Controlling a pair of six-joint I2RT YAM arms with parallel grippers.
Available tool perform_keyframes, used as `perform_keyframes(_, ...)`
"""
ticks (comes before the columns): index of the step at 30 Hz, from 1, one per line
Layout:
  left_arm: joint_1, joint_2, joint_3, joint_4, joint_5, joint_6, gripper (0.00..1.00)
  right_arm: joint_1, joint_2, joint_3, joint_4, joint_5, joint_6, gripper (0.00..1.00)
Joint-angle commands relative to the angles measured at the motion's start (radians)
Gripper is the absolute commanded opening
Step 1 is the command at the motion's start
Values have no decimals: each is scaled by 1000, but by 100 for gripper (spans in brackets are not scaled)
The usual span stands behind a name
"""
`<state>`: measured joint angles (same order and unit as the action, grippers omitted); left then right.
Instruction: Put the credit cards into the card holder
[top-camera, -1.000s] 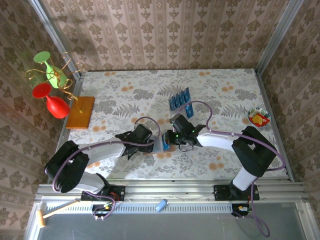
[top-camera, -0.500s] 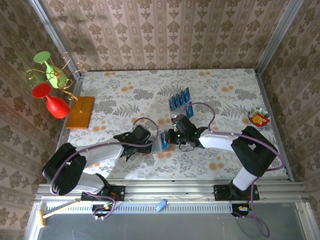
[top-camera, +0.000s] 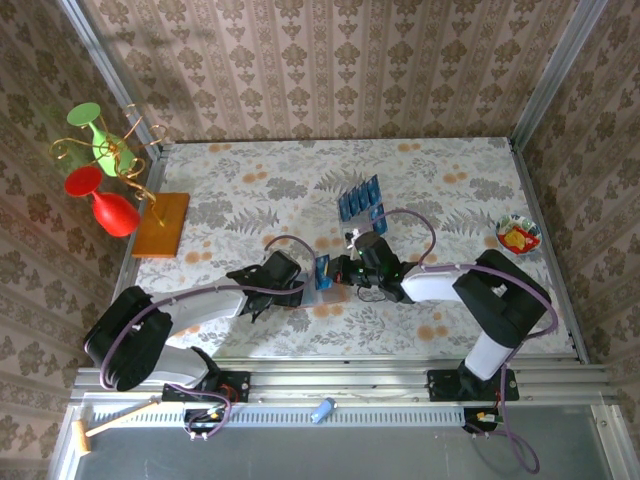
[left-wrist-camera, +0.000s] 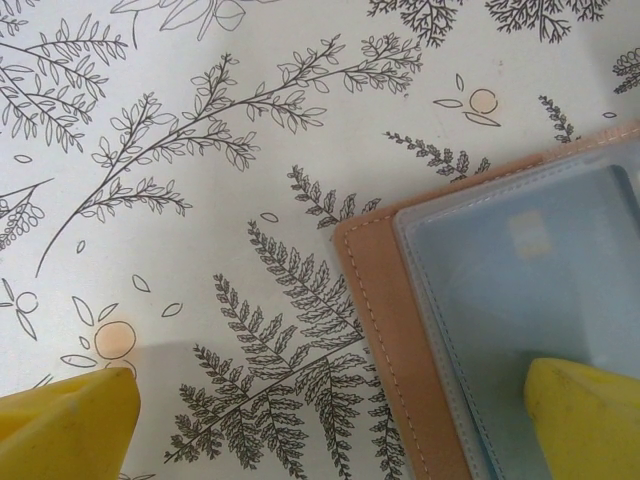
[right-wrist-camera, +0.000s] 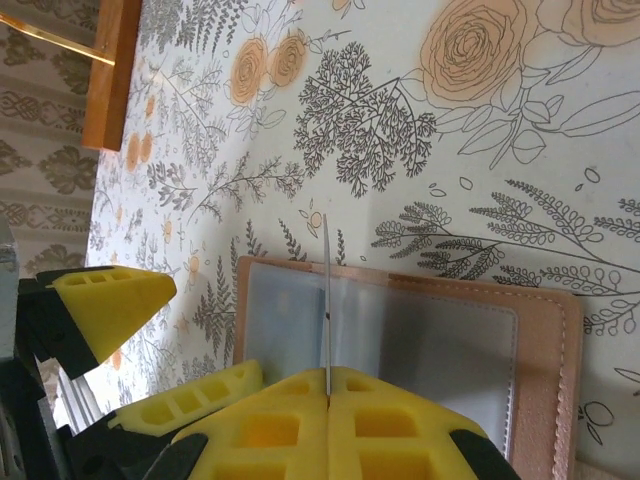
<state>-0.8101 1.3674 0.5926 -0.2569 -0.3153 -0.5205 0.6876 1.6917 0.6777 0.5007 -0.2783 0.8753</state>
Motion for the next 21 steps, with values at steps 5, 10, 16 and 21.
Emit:
perform_keyframes(5,12,-14,-24,-42,-29,-12,100,-12,64,-46,210,-51,41,0)
perform_keyframes(10,12,-14,-25,-43,-27,-11,100,-12,94,-70,283,-55,63,0)
perform_keyframes(16,13,-14,-26,-44,-29,-10,100,-11,130,-87,354,-61,89,0)
perform_keyframes(21,14,-16,-27,-45,-28,-12,100,-11,147,-94,381,-64,100,0)
